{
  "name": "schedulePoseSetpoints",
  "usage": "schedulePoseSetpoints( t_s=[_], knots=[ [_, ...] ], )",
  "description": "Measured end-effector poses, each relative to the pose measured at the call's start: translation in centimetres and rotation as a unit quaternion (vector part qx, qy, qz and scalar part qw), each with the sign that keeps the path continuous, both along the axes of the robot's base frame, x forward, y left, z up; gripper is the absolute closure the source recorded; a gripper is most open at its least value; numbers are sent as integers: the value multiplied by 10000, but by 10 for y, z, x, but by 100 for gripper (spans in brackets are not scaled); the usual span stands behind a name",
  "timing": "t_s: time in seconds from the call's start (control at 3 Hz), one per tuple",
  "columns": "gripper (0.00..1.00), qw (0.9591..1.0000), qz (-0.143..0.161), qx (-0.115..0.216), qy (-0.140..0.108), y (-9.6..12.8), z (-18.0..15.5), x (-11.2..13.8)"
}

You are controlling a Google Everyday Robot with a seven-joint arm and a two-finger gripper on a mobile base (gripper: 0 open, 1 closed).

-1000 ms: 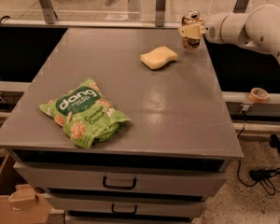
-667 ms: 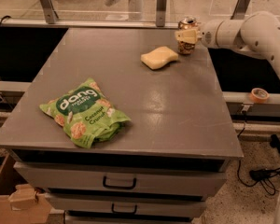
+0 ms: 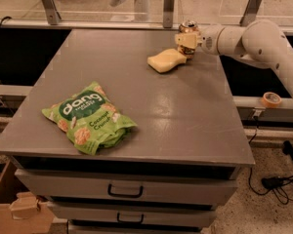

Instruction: Move orange can near sponge

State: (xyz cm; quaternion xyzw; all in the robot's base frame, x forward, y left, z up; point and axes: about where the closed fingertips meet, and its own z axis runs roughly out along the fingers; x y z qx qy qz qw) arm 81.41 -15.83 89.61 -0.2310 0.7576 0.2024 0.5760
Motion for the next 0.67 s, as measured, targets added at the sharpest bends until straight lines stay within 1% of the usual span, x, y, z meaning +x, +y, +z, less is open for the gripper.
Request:
schedulePoseSetpoints(
  t_s=[0.33, 0.67],
  knots=[
    [13, 9999, -81, 84, 58, 6, -4, -9],
    [0, 9998, -167, 96, 70, 6, -4, -14]
  ],
)
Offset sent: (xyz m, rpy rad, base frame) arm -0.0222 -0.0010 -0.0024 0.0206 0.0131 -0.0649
